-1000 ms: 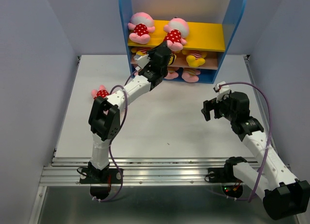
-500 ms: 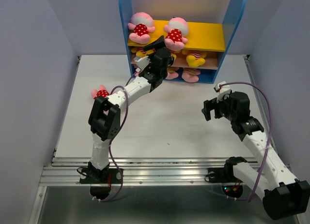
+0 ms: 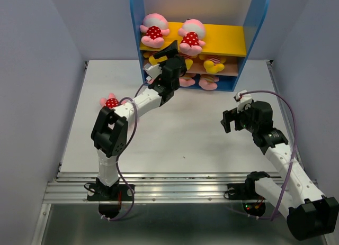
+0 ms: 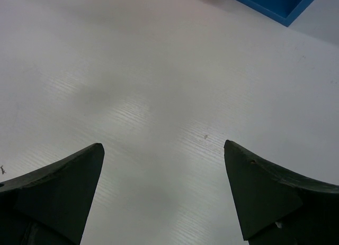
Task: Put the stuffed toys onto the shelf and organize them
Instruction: Adjust the position of the stuffed toy, then grab a stuffed toy with the left arm
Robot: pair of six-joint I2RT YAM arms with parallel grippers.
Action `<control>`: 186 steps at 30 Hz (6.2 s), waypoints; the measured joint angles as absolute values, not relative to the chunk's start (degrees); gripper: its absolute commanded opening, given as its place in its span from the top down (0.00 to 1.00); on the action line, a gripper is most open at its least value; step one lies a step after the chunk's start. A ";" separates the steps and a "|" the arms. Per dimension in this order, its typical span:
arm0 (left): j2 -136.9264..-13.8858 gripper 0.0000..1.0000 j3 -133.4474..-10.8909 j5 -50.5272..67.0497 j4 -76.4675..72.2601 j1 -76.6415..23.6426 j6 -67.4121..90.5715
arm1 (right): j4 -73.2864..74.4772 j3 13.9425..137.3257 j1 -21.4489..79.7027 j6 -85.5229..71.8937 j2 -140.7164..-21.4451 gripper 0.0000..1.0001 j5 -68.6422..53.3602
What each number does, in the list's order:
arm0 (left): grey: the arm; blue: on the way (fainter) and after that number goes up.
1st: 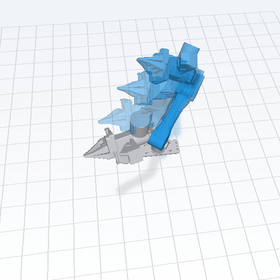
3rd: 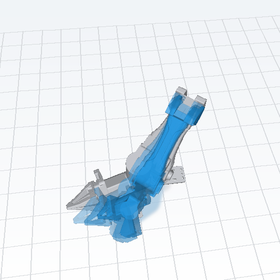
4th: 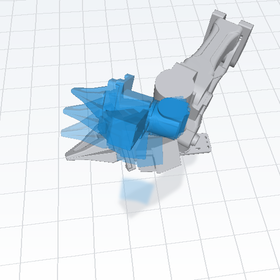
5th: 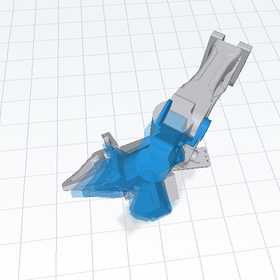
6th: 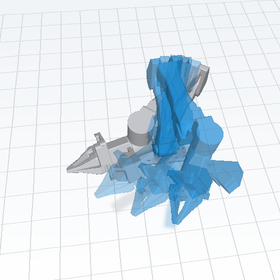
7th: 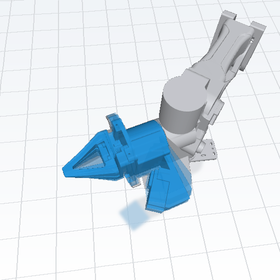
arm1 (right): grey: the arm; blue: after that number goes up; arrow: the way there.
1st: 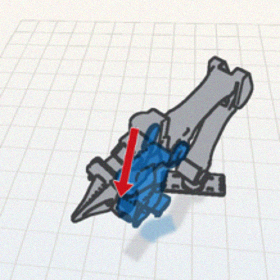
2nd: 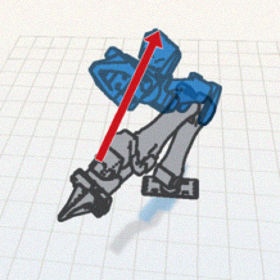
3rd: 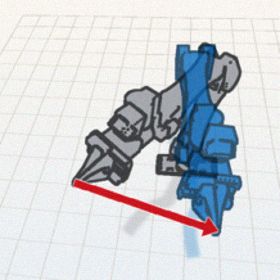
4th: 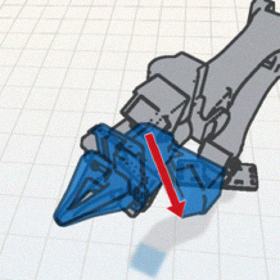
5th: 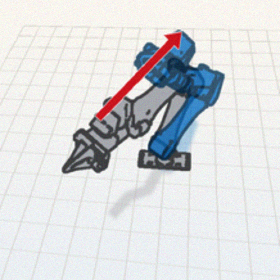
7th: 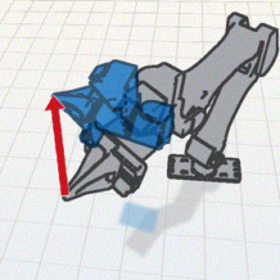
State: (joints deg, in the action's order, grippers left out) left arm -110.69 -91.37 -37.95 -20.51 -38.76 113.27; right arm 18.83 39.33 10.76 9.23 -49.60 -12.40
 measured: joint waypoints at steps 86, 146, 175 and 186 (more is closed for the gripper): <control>-29.10 0.01 -34.20 -9.23 -1.19 -13.06 -2.13 | 8.36 107.66 15.73 19.53 -108.44 0.76 -26.04; -53.43 0.01 -30.96 15.38 -9.61 10.76 31.68 | 22.06 51.16 15.79 22.35 -70.89 0.00 -39.86; -84.90 0.98 -34.06 32.53 -21.47 15.25 37.87 | 20.47 50.50 15.40 24.21 -68.64 0.00 -40.51; -67.92 0.98 -47.57 34.92 -5.28 -10.76 14.20 | 26.68 45.78 15.33 43.66 -58.33 0.00 -47.13</control>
